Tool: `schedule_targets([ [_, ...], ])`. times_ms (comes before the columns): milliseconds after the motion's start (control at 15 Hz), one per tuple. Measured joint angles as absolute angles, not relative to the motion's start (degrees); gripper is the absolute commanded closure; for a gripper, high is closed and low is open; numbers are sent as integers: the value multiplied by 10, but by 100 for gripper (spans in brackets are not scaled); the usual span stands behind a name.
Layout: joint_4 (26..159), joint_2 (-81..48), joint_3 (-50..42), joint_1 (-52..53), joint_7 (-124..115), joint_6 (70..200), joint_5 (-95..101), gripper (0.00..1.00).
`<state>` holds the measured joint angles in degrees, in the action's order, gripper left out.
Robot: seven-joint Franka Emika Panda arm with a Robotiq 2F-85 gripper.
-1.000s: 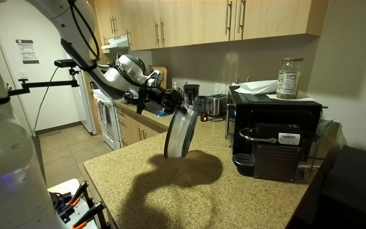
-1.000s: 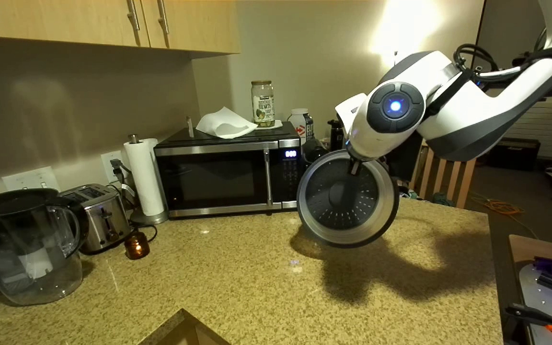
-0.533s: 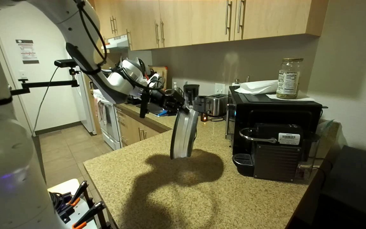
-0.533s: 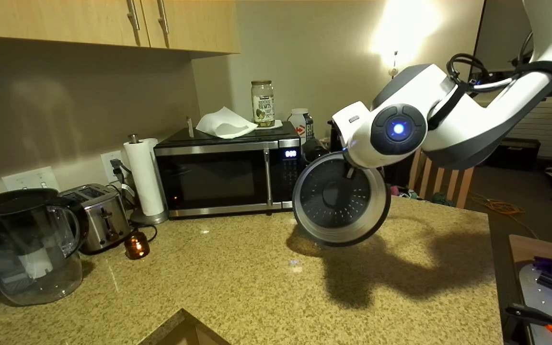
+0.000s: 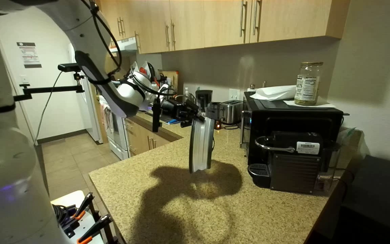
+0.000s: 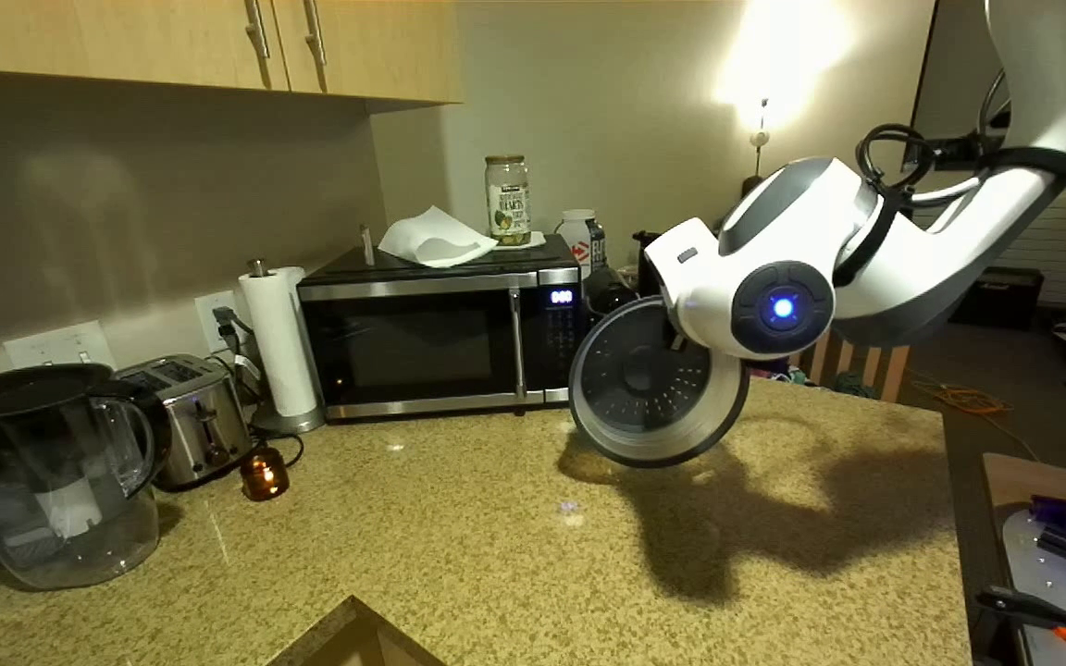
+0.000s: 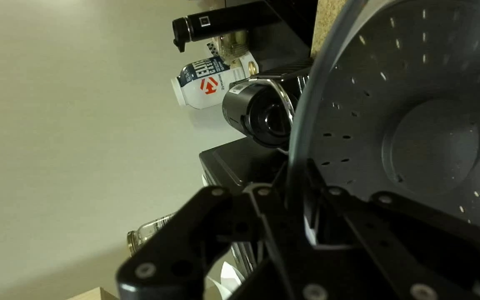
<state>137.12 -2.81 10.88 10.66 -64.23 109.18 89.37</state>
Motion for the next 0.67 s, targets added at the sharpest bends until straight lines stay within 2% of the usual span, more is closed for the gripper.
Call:
schedule_targets([
  [667,1417,-71,125,133,-753,949,991,96],
])
